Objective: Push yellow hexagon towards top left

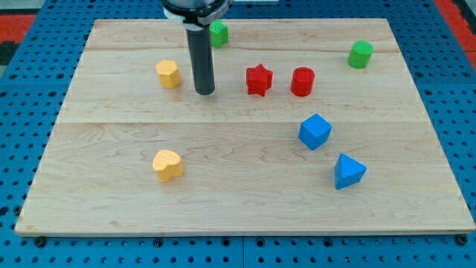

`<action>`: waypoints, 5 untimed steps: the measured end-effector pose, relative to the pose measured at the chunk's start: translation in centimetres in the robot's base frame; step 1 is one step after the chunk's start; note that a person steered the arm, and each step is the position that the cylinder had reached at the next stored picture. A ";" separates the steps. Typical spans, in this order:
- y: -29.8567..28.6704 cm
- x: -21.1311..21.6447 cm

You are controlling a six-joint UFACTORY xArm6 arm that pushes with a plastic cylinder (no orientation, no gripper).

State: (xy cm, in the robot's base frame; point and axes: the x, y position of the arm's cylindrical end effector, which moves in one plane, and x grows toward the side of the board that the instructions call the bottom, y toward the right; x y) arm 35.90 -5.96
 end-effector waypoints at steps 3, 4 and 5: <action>-4.9 1.4; -12.5 -4.0; -14.4 -8.2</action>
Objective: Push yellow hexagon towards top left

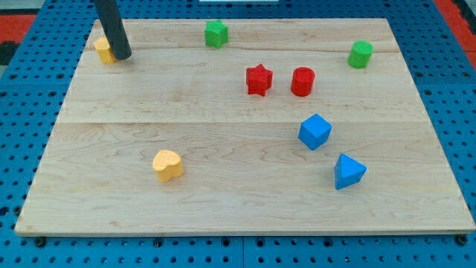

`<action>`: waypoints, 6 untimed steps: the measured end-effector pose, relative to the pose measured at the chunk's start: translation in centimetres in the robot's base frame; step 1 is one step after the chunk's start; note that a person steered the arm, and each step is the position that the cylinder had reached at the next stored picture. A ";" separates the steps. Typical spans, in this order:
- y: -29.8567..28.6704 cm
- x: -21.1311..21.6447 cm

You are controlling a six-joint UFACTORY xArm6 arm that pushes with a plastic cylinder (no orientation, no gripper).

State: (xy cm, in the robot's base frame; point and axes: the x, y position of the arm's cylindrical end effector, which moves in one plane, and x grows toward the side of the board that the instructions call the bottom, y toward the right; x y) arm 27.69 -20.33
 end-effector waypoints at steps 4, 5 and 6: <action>-2.2 -1.4; -0.8 -1.2; -2.7 2.6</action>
